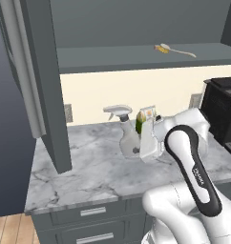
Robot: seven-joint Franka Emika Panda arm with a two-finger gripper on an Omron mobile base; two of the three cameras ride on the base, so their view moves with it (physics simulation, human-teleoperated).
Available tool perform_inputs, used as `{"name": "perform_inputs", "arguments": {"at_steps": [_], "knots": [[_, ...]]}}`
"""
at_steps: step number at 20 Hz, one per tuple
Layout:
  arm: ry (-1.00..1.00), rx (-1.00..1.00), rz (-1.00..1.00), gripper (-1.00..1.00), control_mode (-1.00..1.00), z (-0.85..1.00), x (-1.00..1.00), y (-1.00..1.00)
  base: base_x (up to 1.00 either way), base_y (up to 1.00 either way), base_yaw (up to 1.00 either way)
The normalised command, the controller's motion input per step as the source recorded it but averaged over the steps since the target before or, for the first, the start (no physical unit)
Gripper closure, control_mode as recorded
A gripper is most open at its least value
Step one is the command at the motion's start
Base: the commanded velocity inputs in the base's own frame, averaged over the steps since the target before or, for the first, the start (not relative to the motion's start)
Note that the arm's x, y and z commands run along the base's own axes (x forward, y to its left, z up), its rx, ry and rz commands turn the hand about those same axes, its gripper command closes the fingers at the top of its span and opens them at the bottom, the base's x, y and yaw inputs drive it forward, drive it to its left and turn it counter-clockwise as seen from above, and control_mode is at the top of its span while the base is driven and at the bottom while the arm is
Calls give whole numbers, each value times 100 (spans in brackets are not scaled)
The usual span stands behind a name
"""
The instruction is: Pick the spray and dish brush from the cabinet and place them on the counter.
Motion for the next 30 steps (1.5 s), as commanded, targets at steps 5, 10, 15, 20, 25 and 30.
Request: {"name": "perform_inputs", "arguments": {"at_steps": [5, 10, 15, 20, 25, 30], "knots": [[-5, -3, 13, 100, -100, -27, 23, 18, 0, 0, 0], [-2, 0, 8, 100, -100, -37, 26, 18, 0, 0, 0], [3, 3, 4, 100, -100, -38, 25, 15, 0, 0, 0], [3, 3, 3, 100, -100, -37, 16, 16, 0, 0, 0], [1, 3, 5, 100, -100, -39, 9, 15, 0, 0, 0], [0, 2, 6, 100, -100, -36, 4, 16, 0, 0, 0]]}}
